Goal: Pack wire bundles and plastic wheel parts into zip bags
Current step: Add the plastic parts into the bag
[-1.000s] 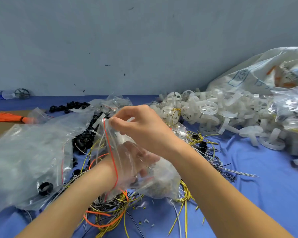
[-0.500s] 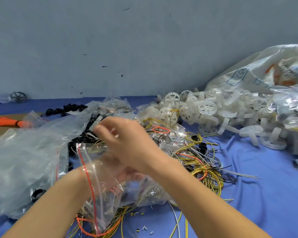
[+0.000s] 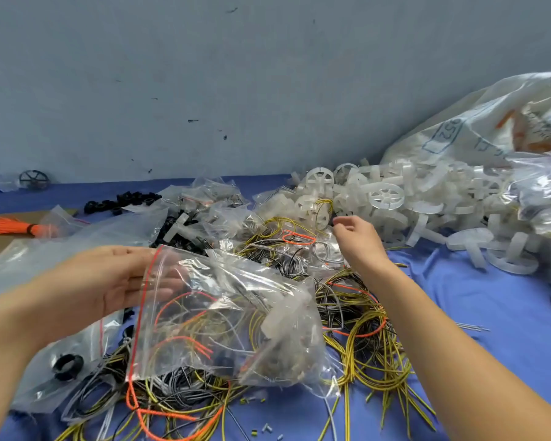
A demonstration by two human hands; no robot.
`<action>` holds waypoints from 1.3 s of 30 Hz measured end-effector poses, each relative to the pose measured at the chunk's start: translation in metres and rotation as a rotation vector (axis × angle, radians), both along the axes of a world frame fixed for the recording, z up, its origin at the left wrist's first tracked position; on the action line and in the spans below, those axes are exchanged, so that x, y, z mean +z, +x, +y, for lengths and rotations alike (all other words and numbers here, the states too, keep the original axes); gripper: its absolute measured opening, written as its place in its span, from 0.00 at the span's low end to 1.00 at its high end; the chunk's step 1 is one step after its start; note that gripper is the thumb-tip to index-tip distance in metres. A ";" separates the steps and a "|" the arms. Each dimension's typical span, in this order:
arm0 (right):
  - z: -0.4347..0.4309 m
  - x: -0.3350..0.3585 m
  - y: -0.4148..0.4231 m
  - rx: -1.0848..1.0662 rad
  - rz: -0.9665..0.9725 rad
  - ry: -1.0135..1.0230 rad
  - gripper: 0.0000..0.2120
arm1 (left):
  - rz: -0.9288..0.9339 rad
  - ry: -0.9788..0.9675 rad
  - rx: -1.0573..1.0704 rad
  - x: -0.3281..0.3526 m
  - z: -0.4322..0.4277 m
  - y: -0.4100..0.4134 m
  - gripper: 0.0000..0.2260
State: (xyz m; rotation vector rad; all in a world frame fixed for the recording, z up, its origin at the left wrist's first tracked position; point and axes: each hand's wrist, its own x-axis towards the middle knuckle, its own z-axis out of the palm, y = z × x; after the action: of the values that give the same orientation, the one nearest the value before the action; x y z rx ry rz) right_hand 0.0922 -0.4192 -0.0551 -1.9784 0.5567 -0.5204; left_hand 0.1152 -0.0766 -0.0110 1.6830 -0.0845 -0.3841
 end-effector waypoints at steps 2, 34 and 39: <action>-0.005 -0.014 0.003 -0.011 0.072 -0.068 0.15 | -0.001 -0.023 0.048 -0.003 0.004 0.011 0.12; -0.054 0.028 -0.004 -0.320 -0.296 -0.139 0.16 | -0.297 0.164 0.151 0.016 -0.014 0.018 0.08; 0.023 0.107 -0.021 0.201 -0.523 0.400 0.14 | -0.503 0.021 0.152 0.032 -0.024 -0.013 0.08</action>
State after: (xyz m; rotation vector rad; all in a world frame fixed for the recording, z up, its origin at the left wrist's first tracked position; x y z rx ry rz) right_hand 0.0710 -0.3963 0.0521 -1.4218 0.1160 -0.7070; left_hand 0.1024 -0.1003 0.0209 1.7613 -0.3210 0.1587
